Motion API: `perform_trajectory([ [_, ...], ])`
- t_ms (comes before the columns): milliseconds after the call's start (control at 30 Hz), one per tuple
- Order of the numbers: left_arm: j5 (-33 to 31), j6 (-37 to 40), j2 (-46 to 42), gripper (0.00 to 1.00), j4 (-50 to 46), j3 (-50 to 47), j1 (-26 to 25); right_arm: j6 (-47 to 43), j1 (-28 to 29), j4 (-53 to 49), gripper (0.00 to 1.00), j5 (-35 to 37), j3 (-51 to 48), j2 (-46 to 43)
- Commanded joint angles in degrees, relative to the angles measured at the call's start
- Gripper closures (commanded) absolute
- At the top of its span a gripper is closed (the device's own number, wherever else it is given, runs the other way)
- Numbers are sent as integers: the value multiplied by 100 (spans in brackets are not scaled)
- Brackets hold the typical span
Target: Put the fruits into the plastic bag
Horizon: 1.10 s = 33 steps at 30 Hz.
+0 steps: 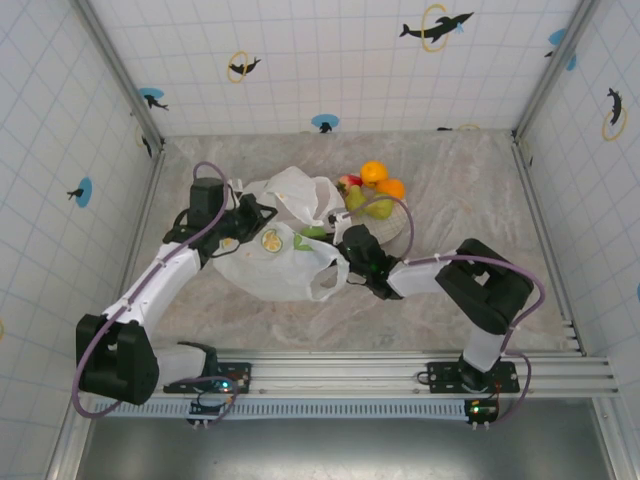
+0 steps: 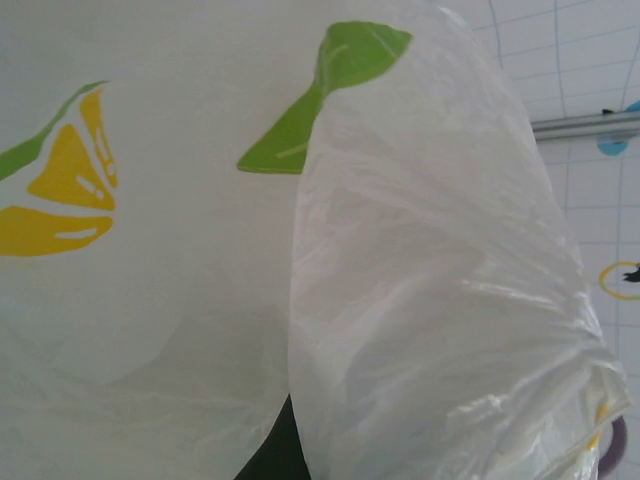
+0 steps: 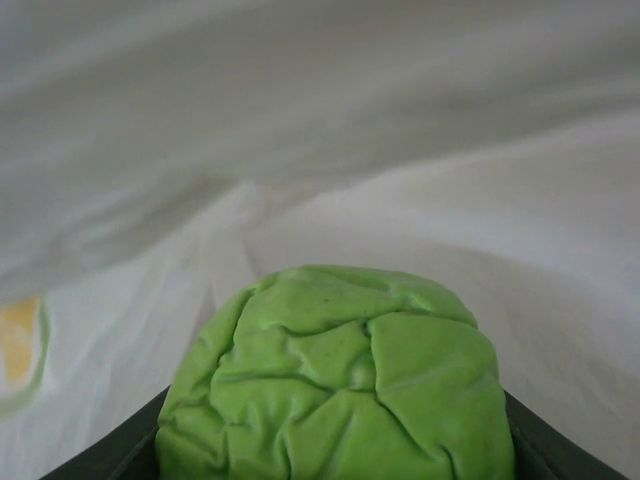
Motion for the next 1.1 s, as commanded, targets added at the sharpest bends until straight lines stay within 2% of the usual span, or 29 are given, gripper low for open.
perform_trajectory([
  [0, 304, -584, -67, 100, 451, -246, -96, 1169, 130, -275, 44, 858, 463, 221],
  [167, 342, -629, 45, 100, 615, -273, -178, 2209, 190, -691, 42, 1092, 913, 686],
  [333, 496, -591, 204, 100, 744, -289, -178, 2676, 119, -684, 40, 460, 1483, 1276],
  [567, 593, -308, 404, 100, 635, -145, -180, 2511, 51, -315, 20, -360, 1735, 1444],
  [667, 675, -261, 469, 100, 647, -113, -178, 2289, -2, -76, 16, -611, 1633, 1311],
  [933, 686, 94, 515, 100, 441, 9, 31, 1935, -184, 373, 14, -1198, 959, 709],
  [1067, 749, 546, 613, 100, 231, 109, 201, 1592, -231, 384, 15, -1346, 542, 272],
])
